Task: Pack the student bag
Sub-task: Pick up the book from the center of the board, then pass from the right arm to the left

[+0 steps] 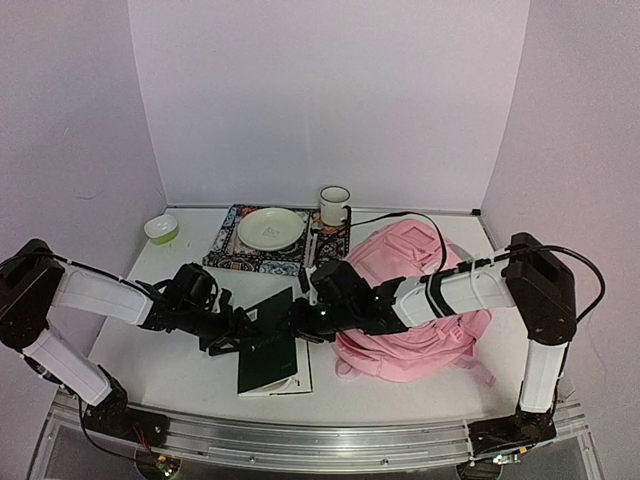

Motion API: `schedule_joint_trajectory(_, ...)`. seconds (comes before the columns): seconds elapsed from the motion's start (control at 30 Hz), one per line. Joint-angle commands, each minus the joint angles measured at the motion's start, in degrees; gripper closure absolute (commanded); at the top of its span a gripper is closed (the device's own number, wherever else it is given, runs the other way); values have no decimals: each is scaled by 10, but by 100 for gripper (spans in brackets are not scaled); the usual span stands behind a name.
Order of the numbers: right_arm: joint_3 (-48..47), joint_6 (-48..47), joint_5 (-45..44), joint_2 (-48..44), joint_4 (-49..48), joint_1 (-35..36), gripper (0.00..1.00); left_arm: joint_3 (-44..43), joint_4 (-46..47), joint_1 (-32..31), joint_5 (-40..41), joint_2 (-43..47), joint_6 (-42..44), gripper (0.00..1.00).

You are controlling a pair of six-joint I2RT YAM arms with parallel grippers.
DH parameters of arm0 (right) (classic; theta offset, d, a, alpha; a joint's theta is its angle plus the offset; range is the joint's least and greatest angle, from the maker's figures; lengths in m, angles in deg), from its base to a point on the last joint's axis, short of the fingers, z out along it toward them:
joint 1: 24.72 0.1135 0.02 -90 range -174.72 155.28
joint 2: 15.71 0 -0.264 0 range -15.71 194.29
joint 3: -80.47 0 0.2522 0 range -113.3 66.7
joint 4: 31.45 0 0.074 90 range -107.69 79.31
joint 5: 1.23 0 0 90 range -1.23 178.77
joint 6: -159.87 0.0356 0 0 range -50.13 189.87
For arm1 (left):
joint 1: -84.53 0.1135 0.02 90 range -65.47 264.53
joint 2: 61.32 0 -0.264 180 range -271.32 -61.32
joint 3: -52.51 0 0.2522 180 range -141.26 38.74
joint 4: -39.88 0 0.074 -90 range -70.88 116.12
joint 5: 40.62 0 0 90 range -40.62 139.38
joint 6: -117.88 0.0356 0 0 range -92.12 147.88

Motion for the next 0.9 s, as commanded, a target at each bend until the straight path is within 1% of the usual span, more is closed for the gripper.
schedule_joint_trajectory(0.0, -7, 5, 15, -13, -35, 10, 71, 9, 50, -9, -13, 36, -17, 30)
schedule_joint_trajectory(0.17, 12, 10, 3, -22, -36, 6, 77, 26, 50, -8, 14, 63, -19, 30)
schedule_joint_trajectory(0.27, 25, 10, -1, -33, -36, 4, 87, 33, 51, -7, 26, 76, -16, 29)
schedule_joint_trajectory(0.43, 38, 6, -3, -56, -45, -1, 99, 48, 57, 3, 41, 106, -11, 27)
schedule_joint_trajectory(0.6, 55, 6, 7, -86, -74, -10, 100, 68, 70, 9, 64, 165, -6, 20)
schedule_joint_trajectory(0.73, 62, 8, 31, -104, -107, -19, 100, 85, 90, 11, 77, 201, -18, 19)
schedule_joint_trajectory(0.87, 73, 13, 49, -124, -141, -30, 100, 89, 100, 12, 79, 215, -18, 18)
